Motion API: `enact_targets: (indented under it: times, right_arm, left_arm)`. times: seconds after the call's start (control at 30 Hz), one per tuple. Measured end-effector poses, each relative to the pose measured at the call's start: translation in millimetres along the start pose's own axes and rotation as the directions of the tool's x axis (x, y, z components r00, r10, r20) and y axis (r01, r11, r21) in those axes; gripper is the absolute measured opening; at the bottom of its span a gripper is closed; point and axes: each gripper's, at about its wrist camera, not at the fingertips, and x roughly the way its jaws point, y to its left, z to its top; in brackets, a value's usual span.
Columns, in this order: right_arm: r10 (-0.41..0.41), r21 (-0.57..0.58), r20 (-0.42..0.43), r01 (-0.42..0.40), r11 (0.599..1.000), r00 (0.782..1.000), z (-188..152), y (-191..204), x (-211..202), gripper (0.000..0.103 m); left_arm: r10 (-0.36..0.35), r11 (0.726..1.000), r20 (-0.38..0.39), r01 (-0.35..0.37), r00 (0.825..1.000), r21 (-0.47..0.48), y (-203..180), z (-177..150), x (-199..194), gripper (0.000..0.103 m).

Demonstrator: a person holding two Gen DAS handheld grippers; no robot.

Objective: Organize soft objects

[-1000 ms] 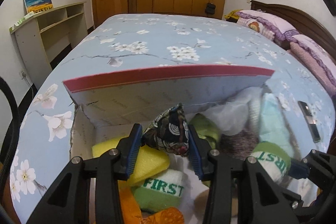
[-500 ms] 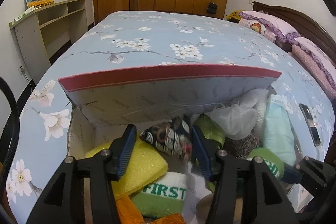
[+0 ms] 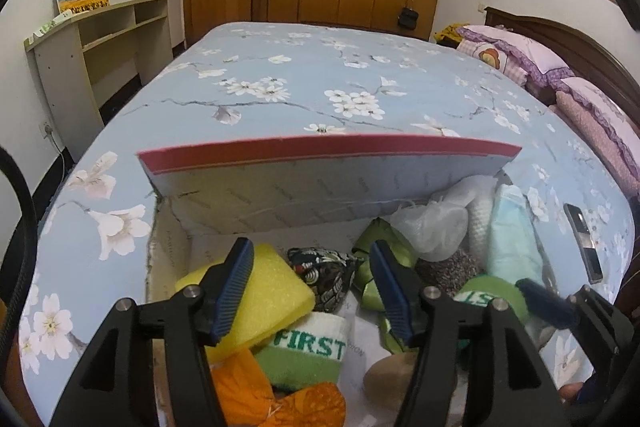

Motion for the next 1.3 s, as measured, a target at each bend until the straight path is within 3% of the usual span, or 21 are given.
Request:
enact_targets:
  times: [0.57,0.93,1.3]
  right_arm:
    - [-0.028,0.018,0.049,0.027,0.999,0.998,-4.4,0.9,-36.0,0.061]
    - [-0.041,0.015,0.054,0.04,0.999,0.998,-11.9,9.9,-56.0,0.061]
    - [-0.056,0.032,0.026,0.055,0.998,0.998,-30.5,13.0,-68.6,0.061]
  left_arm:
    - [0.019,1.0,0.043,-0.018,0.999,-0.018,-3.9,-10.6,-58.8,0.064]
    - [0.03,0.998,0.063,-0.026,0.998,-0.057,-9.5,-40.9,-99.3,0.064]
    - [0.039,0.994,0.036,-0.035,0.999,-0.107,-3.6,-77.7,-116.6,0.064]
